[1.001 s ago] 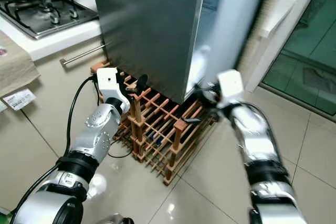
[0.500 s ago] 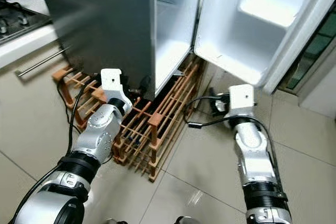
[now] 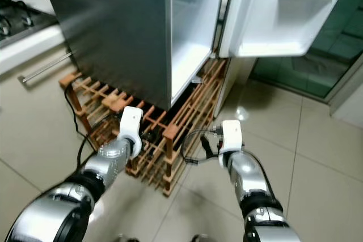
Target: Restocking fridge
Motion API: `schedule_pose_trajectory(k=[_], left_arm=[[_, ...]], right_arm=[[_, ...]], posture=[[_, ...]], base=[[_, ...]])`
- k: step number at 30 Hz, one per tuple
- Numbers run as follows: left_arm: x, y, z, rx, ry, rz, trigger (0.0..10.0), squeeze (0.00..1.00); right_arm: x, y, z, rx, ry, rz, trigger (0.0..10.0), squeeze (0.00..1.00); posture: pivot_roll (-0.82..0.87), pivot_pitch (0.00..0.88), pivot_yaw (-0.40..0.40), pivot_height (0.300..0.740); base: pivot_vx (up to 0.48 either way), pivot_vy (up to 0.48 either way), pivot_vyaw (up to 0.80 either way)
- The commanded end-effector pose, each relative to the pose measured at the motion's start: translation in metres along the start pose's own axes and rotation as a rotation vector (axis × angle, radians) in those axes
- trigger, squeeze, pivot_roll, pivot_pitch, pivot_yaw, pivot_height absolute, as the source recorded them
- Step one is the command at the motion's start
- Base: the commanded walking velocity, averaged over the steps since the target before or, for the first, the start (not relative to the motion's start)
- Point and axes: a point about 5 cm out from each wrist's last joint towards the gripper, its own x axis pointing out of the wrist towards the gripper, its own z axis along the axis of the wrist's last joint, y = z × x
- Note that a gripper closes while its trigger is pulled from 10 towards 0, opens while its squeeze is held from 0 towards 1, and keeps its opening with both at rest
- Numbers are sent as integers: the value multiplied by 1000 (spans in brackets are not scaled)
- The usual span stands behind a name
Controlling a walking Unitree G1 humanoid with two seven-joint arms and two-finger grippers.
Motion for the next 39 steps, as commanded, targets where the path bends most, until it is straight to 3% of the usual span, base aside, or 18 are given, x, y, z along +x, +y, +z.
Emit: schedule_pose_trajectory(k=[1, 3, 4, 5, 6, 10, 17, 29, 39], left_arm=[[-1, -3, -18, 6, 86, 6, 10000, 0], [-7, -3, -46, 37, 204, 10, 10000, 0], [-7, -3, -46, 37, 204, 10, 10000, 0], [-15, 2, -73, 95, 315, 17, 10000, 0], [-15, 2, -73, 95, 315, 17, 10000, 0], [-36, 20, -116, 98, 487, 97, 10000, 0], [-40, 26, -124, 64, 497, 122, 10000, 0], [-38, 17, -123, 94, 486, 105, 10000, 0], [-40, 27, -122, 97, 483, 118, 10000, 0]], right_arm=[[0, -2, -12, 66, 70, -23, 10000, 0], [-4, -2, -36, 145, 181, -48, 10000, 0], [-4, -2, -36, 145, 181, -48, 10000, 0], [-8, 1, -56, 173, 276, -51, 10000, 0], [-8, 1, -56, 173, 276, -51, 10000, 0], [-21, 4, -92, 138, 454, -62, 10000, 0], [-24, 10, -101, 108, 494, -30, 10000, 0], [-25, 18, -109, 69, 515, -40, 10000, 0], [-22, 25, -107, 52, 500, -43, 10000, 0]], posture=[[-92, 0, 7, 740], [-95, 0, 13, 740], [-95, 0, 13, 740], [-99, 0, 15, 740], [-99, 0, 15, 740], [-105, 0, 25, 740], [-96, 0, 17, 740], [-92, 0, 27, 740], [-91, 0, 27, 740]], base=[[0, 0, 0], [0, 0, 0], [0, 0, 0], [0, 0, 0], [0, 0, 0], [0, 0, 0], [0, 0, 0], [0, 0, 0], [0, 0, 0]])
